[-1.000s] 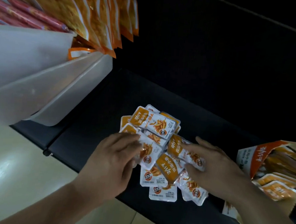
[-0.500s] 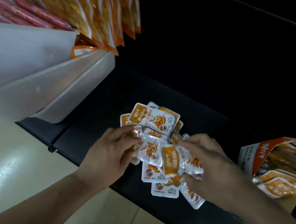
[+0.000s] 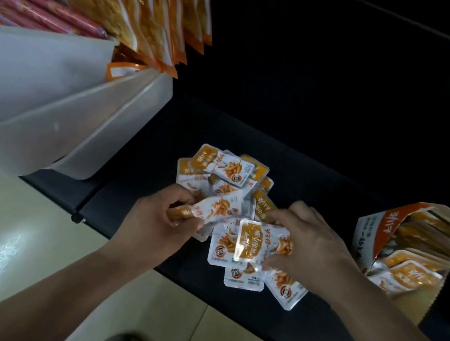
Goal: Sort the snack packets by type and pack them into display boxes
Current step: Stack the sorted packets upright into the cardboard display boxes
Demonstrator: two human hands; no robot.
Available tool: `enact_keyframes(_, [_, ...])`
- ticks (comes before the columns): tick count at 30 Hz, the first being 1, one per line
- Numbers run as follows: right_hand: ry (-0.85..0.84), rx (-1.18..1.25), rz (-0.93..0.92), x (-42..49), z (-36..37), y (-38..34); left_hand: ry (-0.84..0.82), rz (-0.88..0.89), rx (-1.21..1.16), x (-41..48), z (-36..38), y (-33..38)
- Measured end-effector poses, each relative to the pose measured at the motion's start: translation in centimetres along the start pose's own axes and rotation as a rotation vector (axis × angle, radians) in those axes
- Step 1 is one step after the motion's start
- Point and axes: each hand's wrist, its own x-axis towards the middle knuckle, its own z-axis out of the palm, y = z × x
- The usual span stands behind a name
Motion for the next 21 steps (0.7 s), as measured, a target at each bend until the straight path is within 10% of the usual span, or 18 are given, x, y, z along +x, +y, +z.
enact_keyframes(6, [0.145,0.315,0.271,-0.8,-0.5,-0.5,-0.136,-0.122,-0.468,-0.4,-1.9,2.7])
enact_keyframes(13, [0.167,0.807,0.387,-2.4,-2.5,-1.7,-0.387,-0.201,-0.432,-0.9,-0.6,4.7])
enact_keyframes(21, [0.109,1.044,0.321,-2.9,-0.5,-4.8,-0.195,-0.147,-0.577,-1.6,3.2,6.8])
